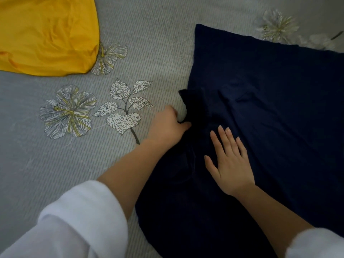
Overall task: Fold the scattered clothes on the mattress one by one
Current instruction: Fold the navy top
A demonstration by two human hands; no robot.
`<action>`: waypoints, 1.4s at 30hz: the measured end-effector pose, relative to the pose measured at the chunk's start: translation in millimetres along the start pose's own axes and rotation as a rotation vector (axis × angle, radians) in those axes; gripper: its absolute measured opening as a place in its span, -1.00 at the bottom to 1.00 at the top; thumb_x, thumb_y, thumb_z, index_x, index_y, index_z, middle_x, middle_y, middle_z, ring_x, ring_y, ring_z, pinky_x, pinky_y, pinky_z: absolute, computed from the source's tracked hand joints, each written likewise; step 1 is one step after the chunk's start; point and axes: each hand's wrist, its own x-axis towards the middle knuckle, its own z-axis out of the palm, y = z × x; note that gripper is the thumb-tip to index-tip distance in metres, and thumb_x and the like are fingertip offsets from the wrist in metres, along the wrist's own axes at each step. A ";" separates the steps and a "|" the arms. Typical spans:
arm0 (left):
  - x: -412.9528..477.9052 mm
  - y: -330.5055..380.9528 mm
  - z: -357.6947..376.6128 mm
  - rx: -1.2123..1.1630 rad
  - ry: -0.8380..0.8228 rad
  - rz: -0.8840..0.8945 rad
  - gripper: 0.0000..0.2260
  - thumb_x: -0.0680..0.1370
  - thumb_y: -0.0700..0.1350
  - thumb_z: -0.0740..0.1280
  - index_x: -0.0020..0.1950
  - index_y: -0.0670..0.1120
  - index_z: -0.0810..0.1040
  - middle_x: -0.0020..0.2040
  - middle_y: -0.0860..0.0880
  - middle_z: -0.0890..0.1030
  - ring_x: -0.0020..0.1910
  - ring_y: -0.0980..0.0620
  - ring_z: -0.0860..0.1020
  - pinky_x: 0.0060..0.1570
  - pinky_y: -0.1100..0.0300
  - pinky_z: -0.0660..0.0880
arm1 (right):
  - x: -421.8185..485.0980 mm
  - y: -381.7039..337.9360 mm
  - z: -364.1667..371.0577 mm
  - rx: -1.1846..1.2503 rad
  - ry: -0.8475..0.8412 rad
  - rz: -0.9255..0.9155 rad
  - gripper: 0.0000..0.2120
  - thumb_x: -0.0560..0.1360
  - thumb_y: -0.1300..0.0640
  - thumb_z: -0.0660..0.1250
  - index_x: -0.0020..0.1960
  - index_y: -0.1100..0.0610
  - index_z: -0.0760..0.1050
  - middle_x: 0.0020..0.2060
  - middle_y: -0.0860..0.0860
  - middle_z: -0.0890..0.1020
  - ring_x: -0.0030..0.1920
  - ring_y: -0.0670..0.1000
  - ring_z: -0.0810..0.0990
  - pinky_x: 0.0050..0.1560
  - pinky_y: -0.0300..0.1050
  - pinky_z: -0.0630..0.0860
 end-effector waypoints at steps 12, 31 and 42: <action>-1.6 -72.2 -117.3 -0.975 0.387 -0.203 -0.81 0.62 -0.08 0.22 -0.19 -0.02 0.44 -0.15 -0.05 0.54 -0.15 0.03 0.52 -0.08 0.03 0.50 | 4.8 -5.8 -20.8 -0.026 -0.207 0.014 -0.33 0.44 -0.27 -0.43 0.45 0.02 -0.47 0.45 0.00 -0.42 0.44 -0.05 -0.45 0.46 -0.04 -0.38; -67.5 -38.5 -156.6 -0.317 0.788 0.243 -0.62 0.42 -0.23 0.30 0.22 -0.05 0.54 0.15 0.02 0.55 0.13 0.21 0.46 0.26 0.41 0.32 | 13.2 -21.3 -74.6 0.438 -0.294 0.147 -0.42 0.58 -0.05 0.22 0.51 0.12 0.15 0.52 0.04 0.12 0.49 0.04 0.12 0.45 -0.05 0.15; -181.4 45.5 68.8 0.106 -0.236 0.575 -0.36 0.52 -0.21 0.28 0.53 0.13 0.14 0.56 -0.05 -0.27 0.51 -0.04 -0.30 0.48 -0.09 -0.22 | -57.7 74.1 -83.2 2.101 0.009 0.912 -0.48 0.53 -0.28 0.12 0.42 -0.09 0.29 0.22 0.05 0.51 0.13 0.07 0.54 0.16 0.09 0.50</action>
